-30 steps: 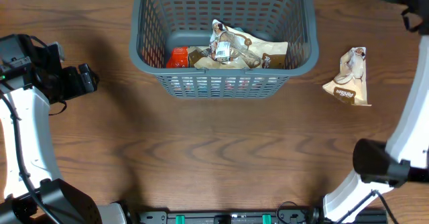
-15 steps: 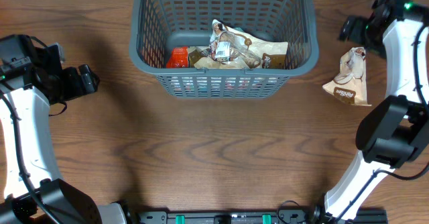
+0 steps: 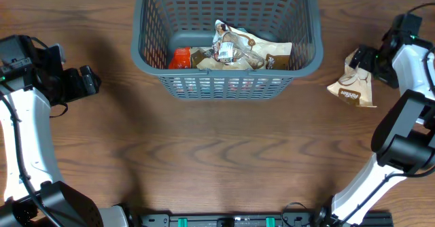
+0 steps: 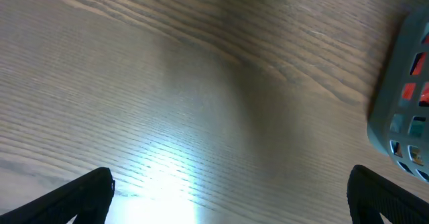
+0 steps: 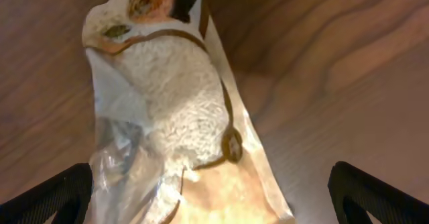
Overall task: Pack container
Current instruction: 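Return the right gripper to the last Pantree bag and grasp it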
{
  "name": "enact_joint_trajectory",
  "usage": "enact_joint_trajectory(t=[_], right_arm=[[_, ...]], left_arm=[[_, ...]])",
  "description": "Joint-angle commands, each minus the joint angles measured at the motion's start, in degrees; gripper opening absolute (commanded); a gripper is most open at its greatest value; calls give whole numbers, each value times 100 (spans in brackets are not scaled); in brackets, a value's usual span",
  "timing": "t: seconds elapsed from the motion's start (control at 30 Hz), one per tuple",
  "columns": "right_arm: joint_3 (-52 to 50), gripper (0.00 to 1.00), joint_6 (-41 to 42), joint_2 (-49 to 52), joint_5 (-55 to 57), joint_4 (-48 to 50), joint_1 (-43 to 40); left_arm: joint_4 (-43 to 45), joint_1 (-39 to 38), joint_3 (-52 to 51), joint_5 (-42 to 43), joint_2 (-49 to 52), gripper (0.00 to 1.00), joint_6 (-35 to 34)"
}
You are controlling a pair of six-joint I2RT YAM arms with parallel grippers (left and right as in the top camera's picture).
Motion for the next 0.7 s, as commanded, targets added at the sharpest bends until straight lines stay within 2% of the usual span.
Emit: enact_joint_trajectory(t=[0.0, 0.37, 0.5, 0.57, 0.6, 0.63, 0.67], right_arm=[[-326, 99, -299, 15, -85, 256, -17], [-610, 99, -361, 387, -361, 713, -15], [-610, 93, -356, 614, -424, 774, -15], [-610, 83, -337, 660, -444, 780, -11], [-610, 75, -337, 664, -450, 789, -7], [-610, 60, -339, 664, -466, 802, -4], [-608, 35, -341, 662, -516, 826, -4]], left_arm=[[-17, -9, 0, 17, -35, 99, -15], [-13, -9, 0, 17, -35, 99, -76], [-13, -9, 0, 17, -35, 98, -76], [-13, -9, 0, 17, -35, 98, -79], [-13, -9, 0, 17, -35, 99, -79], [-13, -9, 0, 17, -35, 99, -76], [-13, -9, 0, 17, -35, 99, -76]])
